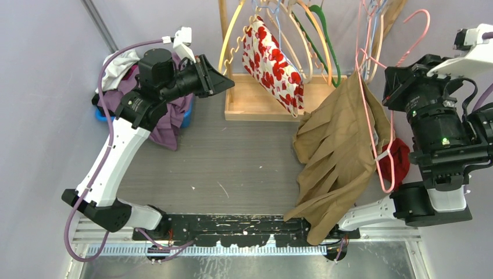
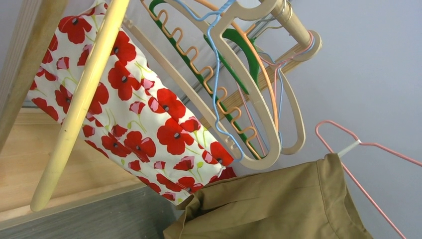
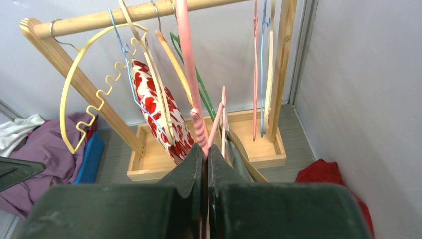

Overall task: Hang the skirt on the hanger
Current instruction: Place the hanger at the clothesline.

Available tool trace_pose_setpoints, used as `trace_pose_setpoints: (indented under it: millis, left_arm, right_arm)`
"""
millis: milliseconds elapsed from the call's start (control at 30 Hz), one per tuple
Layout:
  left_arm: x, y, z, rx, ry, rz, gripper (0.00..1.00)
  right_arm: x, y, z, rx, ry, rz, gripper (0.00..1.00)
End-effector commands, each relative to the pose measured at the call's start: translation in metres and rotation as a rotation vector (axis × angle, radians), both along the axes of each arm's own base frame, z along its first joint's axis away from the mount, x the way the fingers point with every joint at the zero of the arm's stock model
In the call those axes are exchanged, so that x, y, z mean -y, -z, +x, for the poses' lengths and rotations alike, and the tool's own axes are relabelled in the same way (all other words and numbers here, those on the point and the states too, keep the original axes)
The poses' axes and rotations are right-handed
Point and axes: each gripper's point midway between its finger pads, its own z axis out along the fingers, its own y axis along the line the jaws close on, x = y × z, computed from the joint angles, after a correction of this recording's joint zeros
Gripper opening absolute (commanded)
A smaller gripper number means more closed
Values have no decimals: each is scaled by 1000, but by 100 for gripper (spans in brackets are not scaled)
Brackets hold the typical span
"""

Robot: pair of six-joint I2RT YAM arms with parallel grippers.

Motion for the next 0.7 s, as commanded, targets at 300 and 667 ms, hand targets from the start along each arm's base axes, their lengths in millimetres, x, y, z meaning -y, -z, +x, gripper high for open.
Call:
trace_pose_setpoints:
  millis: [300, 667]
  left_arm:
    - [1, -14, 0, 55, 17, -30, 23]
    - [-1, -11, -2, 61, 20, 3, 23]
  right_arm:
    - [-47, 6, 19, 36, 85, -110, 1]
    - [-63, 87, 112, -47, 53, -42, 1]
